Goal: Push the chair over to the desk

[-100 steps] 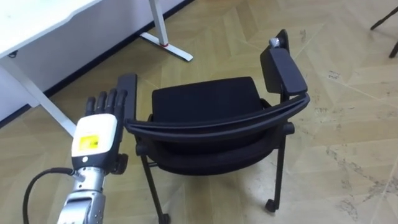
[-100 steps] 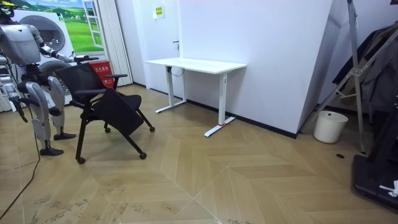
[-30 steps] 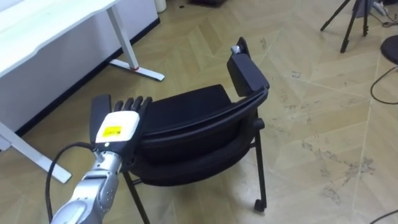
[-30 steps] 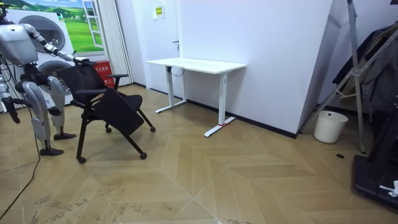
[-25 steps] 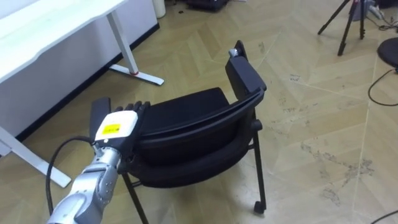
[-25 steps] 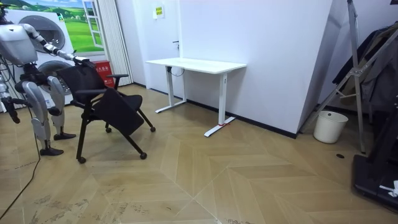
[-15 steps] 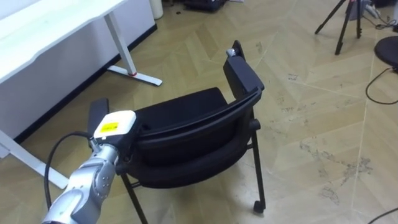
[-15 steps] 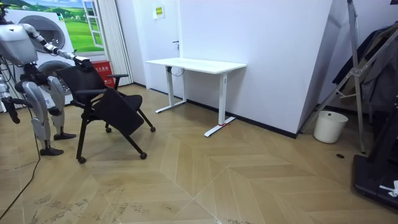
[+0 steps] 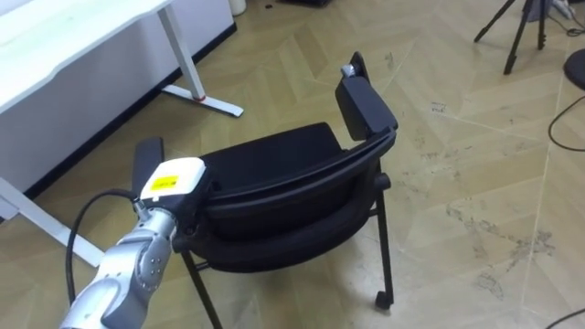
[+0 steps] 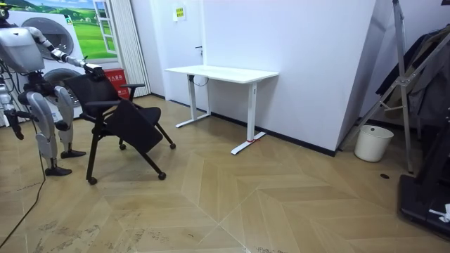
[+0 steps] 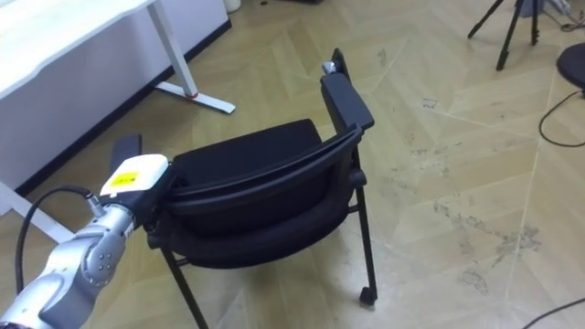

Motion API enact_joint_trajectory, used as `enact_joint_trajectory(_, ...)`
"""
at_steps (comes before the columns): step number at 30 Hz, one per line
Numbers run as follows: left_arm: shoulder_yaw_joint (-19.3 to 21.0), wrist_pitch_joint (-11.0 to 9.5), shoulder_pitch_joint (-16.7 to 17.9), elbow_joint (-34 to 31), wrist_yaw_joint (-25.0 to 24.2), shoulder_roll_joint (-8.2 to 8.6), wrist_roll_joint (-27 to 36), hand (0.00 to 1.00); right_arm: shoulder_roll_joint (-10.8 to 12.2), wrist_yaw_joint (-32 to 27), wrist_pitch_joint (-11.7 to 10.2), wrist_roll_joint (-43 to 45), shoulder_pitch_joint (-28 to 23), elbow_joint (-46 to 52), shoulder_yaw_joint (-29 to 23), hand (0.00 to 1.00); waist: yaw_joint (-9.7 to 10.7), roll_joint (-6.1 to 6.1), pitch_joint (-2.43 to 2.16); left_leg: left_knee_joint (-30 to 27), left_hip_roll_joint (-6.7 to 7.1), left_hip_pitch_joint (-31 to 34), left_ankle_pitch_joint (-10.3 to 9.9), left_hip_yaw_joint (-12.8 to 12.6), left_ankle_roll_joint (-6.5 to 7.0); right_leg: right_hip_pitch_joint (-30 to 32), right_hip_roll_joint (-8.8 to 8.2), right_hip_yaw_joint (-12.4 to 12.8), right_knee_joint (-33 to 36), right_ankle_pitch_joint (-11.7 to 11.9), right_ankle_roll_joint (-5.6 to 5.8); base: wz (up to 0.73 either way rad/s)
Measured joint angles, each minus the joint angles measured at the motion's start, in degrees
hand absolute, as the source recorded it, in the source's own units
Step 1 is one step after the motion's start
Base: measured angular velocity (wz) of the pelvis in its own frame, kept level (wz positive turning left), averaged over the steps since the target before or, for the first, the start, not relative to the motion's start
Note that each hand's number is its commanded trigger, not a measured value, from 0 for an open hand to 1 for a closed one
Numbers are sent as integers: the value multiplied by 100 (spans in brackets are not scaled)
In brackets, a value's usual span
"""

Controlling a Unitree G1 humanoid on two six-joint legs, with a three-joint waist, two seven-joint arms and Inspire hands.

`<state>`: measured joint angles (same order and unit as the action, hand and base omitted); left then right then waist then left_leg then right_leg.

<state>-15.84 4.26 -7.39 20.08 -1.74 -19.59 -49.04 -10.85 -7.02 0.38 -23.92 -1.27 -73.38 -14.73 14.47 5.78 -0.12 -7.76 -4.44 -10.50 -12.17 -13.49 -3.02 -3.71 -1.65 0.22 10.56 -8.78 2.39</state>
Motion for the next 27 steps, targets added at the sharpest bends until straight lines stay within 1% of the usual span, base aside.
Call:
enact_joint_trajectory(4,2,-16,0,4,0,-8,3,100,-17,-228,-72,261,-2,1,-3,0,14,-17,11,1,0,-14,0,1,0,-19,0,-3,-1,0,0,1)
enact_joint_trajectory(7,-4,-88,-5,14,0,-95,66,100,-33,-405,-96,557,-39,110,-13,0,35,-43,29,5,2,-19,0,8,0,-18,-2,7,6,-1,1,0)
enact_joint_trajectory(8,-6,-109,1,12,0,-147,112,100,-52,-502,-90,809,-37,201,-13,0,39,-60,39,7,4,-17,0,11,0,-15,-2,11,7,-4,3,0)
enact_joint_trajectory(13,-5,-97,0,-32,2,-178,102,100,-145,-1104,-99,1916,-18,934,-8,0,19,-113,42,3,6,-9,0,-20,0,15,-1,23,18,-4,4,-2)
enact_joint_trajectory(14,-7,-82,0,-88,-11,-181,100,100,-201,-1207,-99,2262,-12,1174,11,0,-38,-118,41,2,7,6,0,-34,0,71,3,51,51,-4,4,-12)
enact_joint_trajectory(15,-8,-83,1,-153,-11,-201,98,100,-284,-1312,-99,2580,-12,1445,94,0,-87,-133,54,1,9,26,0,-41,0,107,6,68,82,-5,4,-10)
enact_joint_trajectory(17,-14,-84,30,-256,-16,-252,98,100,-399,-1458,-109,2984,10,1837,188,0,-112,-164,51,0,8,68,0,-44,0,172,7,64,119,-8,1,-3)
enact_joint_trajectory(18,-21,-86,29,-311,-21,-276,98,100,-504,-1553,-114,3278,22,2093,298,0,-145,-189,64,-3,7,85,0,-54,0,194,7,64,122,-7,0,-5)
enact_joint_trajectory(19,-29,-90,27,-335,-20,-284,98,100,-563,-1601,-121,3405,26,2208,368,0,-179,-200,66,-3,6,92,0,-71,0,209,7,68,127,-7,0,-11)
enact_joint_trajectory(20,-60,-97,25,-386,-21,-320,98,100,-664,-1674,-127,3544,27,2471,479,0,-270,-224,52,-2,1,105,0,-98,0,250,17,100,141,-5,-3,-12)
enact_joint_trajectory(21,-76,-102,23,-433,-27,-345,96,100,-729,-1750,-142,3605,29,2751,548,0,-305,-255,51,-2,-2,115,0,-120,0,264,20,103,140,-3,-6,-10)
enact_joint_trajectory(22,-81,-109,22,-455,-41,-351,72,100,-755,-1795,-155,3664,28,2881,582,0,-332,-272,45,-2,-3,116,0,-127,0,268,20,105,140,-3,-6,-6)
enact_joint_trajectory(24,-89,-136,23,-561,-104,-378,-8,100,-775,-1941,-167,4131,55,3305,712,0,-407,-348,25,-7,-6,126,0,-137,0,273,20,96,146,-1,-9,0)
enact_joint_trajectory(25,-92,-144,29,-599,-107,-395,-8,100,-773,-1955,-165,4271,85,3401,746,0,-417,-358,20,-7,-5,128,0,-137,0,273,19,97,145,-1,-9,0)
enact_joint_trajectory(26,-92,-144,35,-691,-151,-411,-38,100,-773,-1957,-154,4568,121,3624,821,0,-470,-374,15,-4,-4,131,0,-138,0,295,19,103,157,-1,-9,-6)
enact_joint_trajectory(27,-92,-137,35,-789,-208,-418,-92,100,-775,-1949,-154,4856,128,3874,891,0,-527,-411,-4,-5,-4,160,0,-138,0,337,20,107,168,-1,-9,-4)
